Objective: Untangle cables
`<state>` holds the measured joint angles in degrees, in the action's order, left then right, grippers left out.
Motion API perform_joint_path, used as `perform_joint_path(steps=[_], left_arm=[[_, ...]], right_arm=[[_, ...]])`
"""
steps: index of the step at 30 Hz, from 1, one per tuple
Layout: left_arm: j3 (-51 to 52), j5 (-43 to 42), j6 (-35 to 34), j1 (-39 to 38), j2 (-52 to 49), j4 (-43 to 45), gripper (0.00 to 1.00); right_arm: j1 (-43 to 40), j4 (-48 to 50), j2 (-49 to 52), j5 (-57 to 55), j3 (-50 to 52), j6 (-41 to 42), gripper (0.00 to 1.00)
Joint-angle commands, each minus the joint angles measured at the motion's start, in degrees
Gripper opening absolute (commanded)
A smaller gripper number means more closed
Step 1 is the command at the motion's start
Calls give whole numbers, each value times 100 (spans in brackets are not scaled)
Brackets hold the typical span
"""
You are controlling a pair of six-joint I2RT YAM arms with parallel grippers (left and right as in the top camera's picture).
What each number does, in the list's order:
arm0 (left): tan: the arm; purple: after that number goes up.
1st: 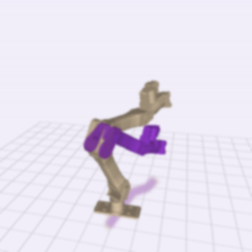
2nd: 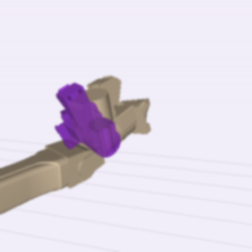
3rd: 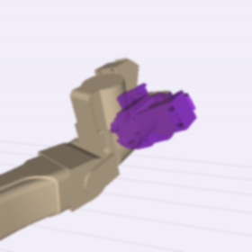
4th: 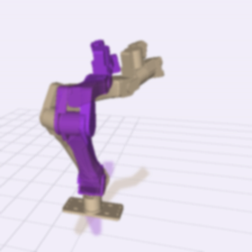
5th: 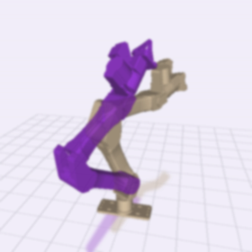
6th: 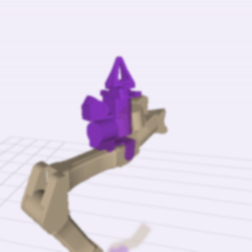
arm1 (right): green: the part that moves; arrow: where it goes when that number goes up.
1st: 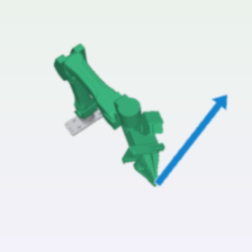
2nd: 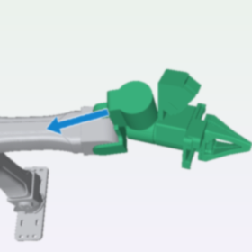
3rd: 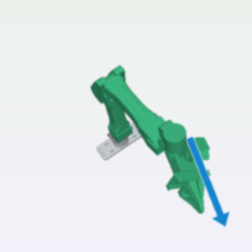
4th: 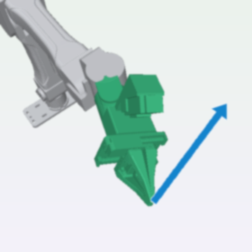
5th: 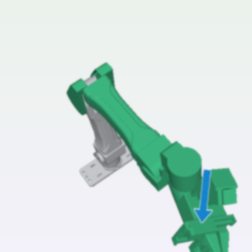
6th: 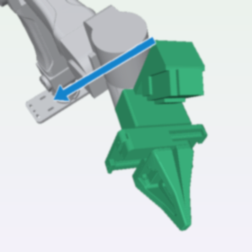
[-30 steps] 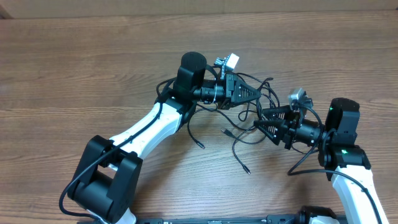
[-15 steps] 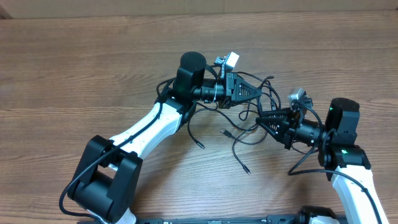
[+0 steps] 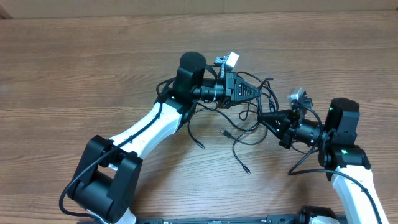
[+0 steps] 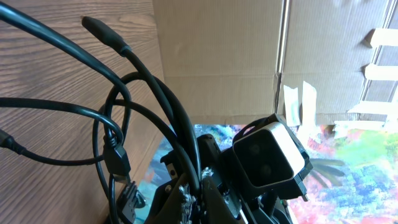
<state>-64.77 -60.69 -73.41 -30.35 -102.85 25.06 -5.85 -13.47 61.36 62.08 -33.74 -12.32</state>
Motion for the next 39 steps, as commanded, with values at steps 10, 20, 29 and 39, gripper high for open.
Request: perform_joint_path(steps=[10, 20, 29, 39], left_arm=[[-63, -166, 437, 315, 175, 20, 4], [-63, 636, 975, 866, 173, -855, 4], [-63, 1294, 1593, 946, 173, -1384, 4], [-63, 1755, 1770, 1504, 173, -2041, 4]], right_arm=[[22, 33, -4, 105, -11, -15, 4], [22, 188, -4, 772, -11, -20, 4], [22, 245, -4, 879, -11, -17, 4], [22, 247, -4, 872, -11, -17, 4]])
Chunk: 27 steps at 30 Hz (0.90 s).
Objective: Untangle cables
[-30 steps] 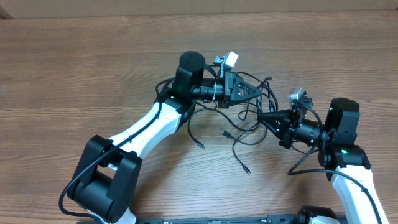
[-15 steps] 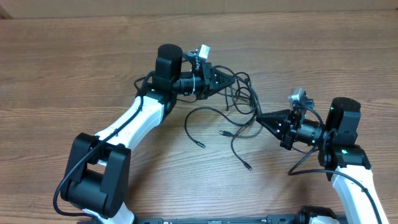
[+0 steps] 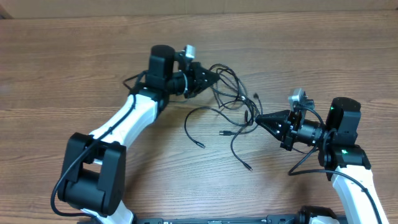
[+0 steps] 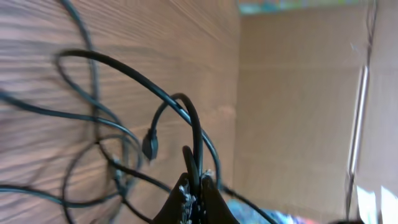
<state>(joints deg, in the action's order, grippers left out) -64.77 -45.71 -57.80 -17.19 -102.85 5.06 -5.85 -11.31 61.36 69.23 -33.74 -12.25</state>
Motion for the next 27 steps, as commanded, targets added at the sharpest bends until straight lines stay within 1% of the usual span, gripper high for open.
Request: perform_joint_path(steps=[1, 5, 8, 9, 10, 11, 12, 13, 14, 15, 17, 21, 24, 27], left_arm=[[-63, 212, 212, 225, 173, -61, 4], [-63, -321, 221, 295, 173, 98, 4], [-63, -949, 601, 295, 173, 573, 4], [-63, -1331, 778, 295, 173, 916, 4], [-63, -1517, 824, 295, 173, 1086, 4], [-63, -1799, 866, 295, 173, 1360, 4], [-63, -2131, 874, 295, 173, 1707, 4], [-63, -2450, 868, 295, 173, 2090, 4], [-63, -2708, 809, 293, 173, 2433, 4], [-63, -2955, 632, 293, 179, 2855, 4], [-63, -3139, 356, 269, 229, 3622, 4], [-63, -3213, 83, 238, 411, 5191, 4], [-63, -3163, -146, 328, 577, 5683, 4], [-63, -3051, -271, 415, 728, 5648, 4]], right_arm=[[22, 33, -4, 151, -11, -24, 4], [22, 28, -4, -37, -11, 11, 4], [22, 13, -4, -308, -11, 72, 4], [22, 13, -4, -459, -11, 223, 12], [22, 11, -4, -546, -11, 299, 21], [22, 11, -4, -695, -11, 431, 33], [22, 9, -4, -876, -11, 597, 47], [22, 11, -4, -1032, -11, 737, 74], [22, 9, -4, -1178, -11, 850, 96], [22, 11, -4, -1316, -11, 977, 100], [22, 9, -4, -1392, -11, 1102, 100], [22, 2, -4, -1390, -11, 1113, 100], [22, 11, -4, -1392, -11, 1252, 100], [22, 28, -4, -1399, -11, 1432, 100]])
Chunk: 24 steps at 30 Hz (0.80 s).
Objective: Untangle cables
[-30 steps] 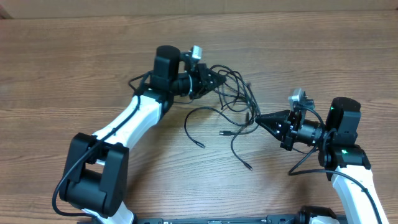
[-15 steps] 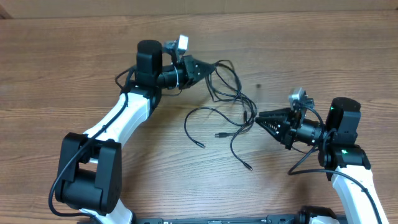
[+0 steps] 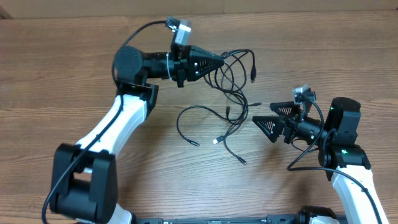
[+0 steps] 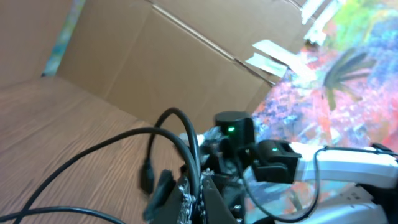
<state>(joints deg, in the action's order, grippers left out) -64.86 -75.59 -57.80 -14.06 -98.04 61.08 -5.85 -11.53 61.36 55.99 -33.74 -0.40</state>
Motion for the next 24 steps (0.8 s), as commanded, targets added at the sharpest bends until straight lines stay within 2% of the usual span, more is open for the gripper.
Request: perform_joint_path(steps=[1, 7, 9, 11, 13, 17, 20, 24], left_arm=[[-57, 22, -389, 129, 293, 46, 4], [-57, 1014, -1606, 264, 411, -24, 4], [-57, 1545, -2033, 264, 446, -310, 4], [-57, 2028, -2037, 243, 542, -831, 4], [-57, 2538, -1615, 205, 706, -1639, 4], [-297, 3884, -238, 90, 1134, -4166, 4], [-918, 4605, 1001, -125, 1388, -5862, 4], [-2090, 5093, 2308, -343, 1445, -7584, 4]], right_arm=[[22, 70, -4, -76, -11, 367, 100], [22, 173, -4, -92, -11, 1069, 100], [22, 188, -4, -92, -11, 1182, 100], [22, 186, -4, -90, -11, 1268, 100], [22, 184, -4, -90, -11, 1268, 100], [22, 186, -4, -90, -11, 1268, 100], [22, 190, -4, -94, -11, 1263, 100], [22, 251, -4, -111, -11, 1266, 100]])
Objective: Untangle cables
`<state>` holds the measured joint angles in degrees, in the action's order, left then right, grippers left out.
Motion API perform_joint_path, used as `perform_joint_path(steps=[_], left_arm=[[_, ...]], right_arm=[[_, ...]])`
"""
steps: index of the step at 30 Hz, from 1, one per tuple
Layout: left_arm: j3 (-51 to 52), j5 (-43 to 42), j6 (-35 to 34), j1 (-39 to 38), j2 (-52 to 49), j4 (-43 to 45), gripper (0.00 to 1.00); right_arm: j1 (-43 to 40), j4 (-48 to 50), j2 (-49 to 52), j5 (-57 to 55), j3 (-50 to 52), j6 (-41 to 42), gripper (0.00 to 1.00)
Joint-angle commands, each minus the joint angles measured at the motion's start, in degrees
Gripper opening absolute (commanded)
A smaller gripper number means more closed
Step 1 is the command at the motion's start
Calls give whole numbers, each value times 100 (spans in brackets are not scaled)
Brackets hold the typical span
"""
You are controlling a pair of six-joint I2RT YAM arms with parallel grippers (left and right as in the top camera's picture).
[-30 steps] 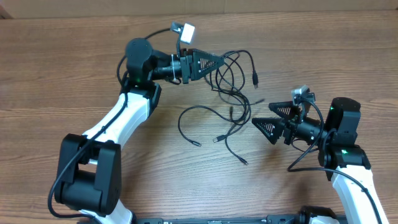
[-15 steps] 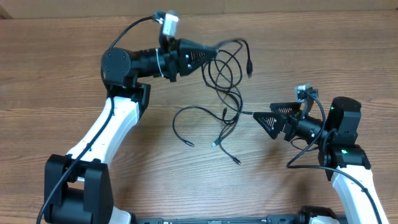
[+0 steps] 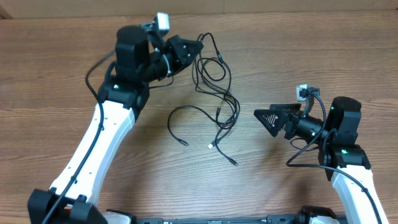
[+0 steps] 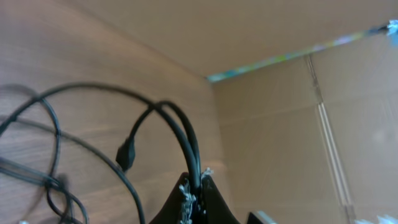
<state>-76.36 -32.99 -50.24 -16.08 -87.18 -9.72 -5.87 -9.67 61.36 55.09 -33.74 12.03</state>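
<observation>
A bundle of thin black cables (image 3: 217,112) hangs from my left gripper (image 3: 199,45) at the far middle and trails toward the near side of the wooden table (image 3: 56,81). Loose plug ends lie at the front. In the left wrist view the left gripper (image 4: 194,180) is shut on one black cable (image 4: 186,133) that arches up from the fingertips, and a plug (image 4: 126,154) dangles beside it. My right gripper (image 3: 257,114) points left, a short way right of the cables, open and touching none.
Brown cardboard walls (image 4: 298,124) stand behind the table's far edge. The right arm's own wiring (image 3: 305,158) loops near its wrist.
My left gripper has moved left and toward the far edge with the cable still in it, drawing the bundle into a longer string. The right gripper stays apart from the cables.
Both grippers met at the knotted bundle in the middle. Then the left one stood far left with a cable while the right pinched the bundle's right side. The right then let go. The bundle now hangs looser from the left gripper.
</observation>
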Motion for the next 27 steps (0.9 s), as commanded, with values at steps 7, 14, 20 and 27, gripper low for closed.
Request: perform_joint_path(steps=[7, 14, 20, 27], left_arm=[[-2736, 1497, 3062, -197, 361, -2929, 9], [-3412, 2068, 4127, -195, 363, -4354, 68], [-3410, 2771, 4127, -195, 361, -4955, 95], [-3399, 2894, 4148, -195, 199, -5683, 100]], right_arm=[[24, 39, -4, -15, -11, 179, 100], [24, 39, -4, 24, -11, 472, 100], [24, 39, -4, 24, -11, 570, 100], [24, -7, -4, 24, -11, 579, 100]])
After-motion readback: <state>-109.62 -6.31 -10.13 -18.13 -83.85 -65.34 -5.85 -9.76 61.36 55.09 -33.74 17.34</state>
